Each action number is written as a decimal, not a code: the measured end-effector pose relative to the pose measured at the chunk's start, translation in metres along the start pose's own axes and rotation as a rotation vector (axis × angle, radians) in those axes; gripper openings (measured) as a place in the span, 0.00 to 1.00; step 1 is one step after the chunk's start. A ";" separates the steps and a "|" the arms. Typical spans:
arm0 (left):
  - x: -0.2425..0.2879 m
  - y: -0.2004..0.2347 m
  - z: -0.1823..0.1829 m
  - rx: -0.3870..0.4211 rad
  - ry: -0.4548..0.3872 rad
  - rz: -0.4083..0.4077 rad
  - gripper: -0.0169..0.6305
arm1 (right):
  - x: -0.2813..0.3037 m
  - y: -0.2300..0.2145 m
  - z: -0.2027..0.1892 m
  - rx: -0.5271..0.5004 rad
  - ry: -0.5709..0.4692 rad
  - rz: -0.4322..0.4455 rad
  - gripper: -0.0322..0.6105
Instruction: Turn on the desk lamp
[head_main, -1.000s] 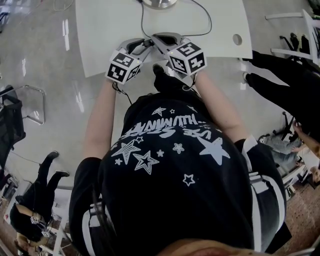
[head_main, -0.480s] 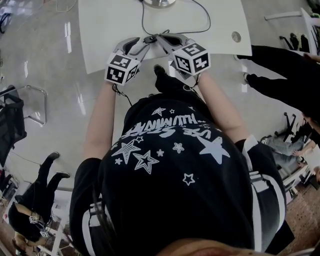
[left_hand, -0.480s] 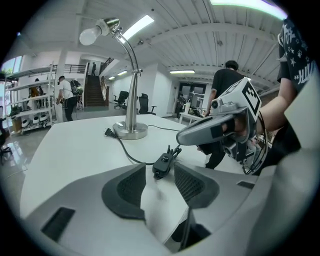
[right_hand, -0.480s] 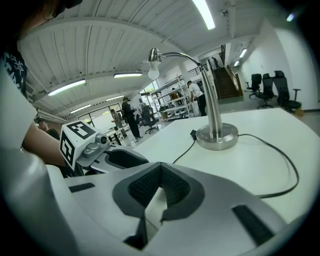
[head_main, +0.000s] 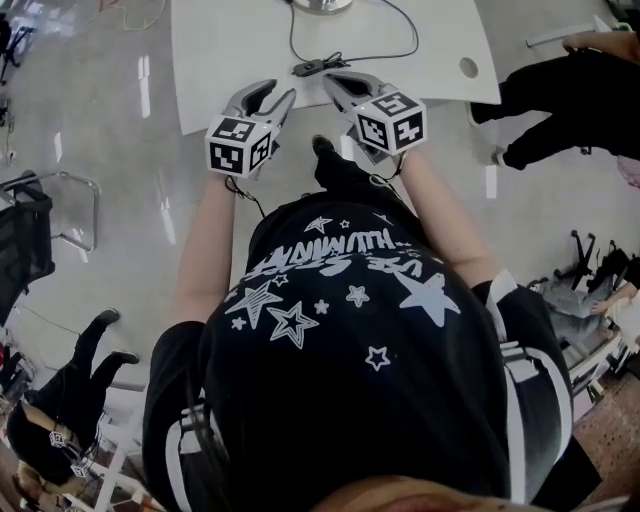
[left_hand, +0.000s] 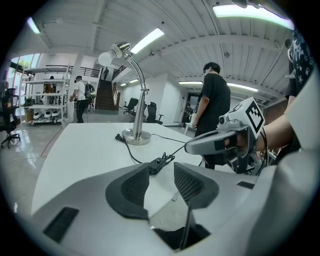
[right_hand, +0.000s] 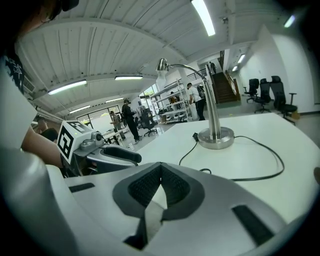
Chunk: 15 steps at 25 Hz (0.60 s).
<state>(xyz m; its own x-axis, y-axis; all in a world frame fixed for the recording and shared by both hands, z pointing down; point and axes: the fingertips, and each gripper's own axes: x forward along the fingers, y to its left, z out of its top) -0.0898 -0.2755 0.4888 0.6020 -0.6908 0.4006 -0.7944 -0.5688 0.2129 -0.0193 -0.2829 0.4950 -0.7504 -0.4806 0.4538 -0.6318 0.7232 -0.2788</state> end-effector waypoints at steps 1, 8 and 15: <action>-0.005 -0.002 0.000 -0.007 -0.008 0.004 0.29 | -0.003 0.004 -0.002 -0.006 0.000 -0.001 0.06; -0.045 -0.019 0.002 -0.001 -0.067 0.018 0.28 | -0.025 0.040 -0.009 -0.037 -0.018 -0.020 0.06; -0.078 -0.029 -0.007 0.017 -0.101 0.018 0.22 | -0.037 0.075 -0.021 -0.058 -0.017 -0.034 0.06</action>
<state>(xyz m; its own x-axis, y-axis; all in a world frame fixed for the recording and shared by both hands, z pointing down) -0.1146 -0.2018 0.4576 0.5938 -0.7417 0.3120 -0.8039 -0.5631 0.1913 -0.0351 -0.2006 0.4746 -0.7323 -0.5132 0.4475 -0.6449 0.7337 -0.2139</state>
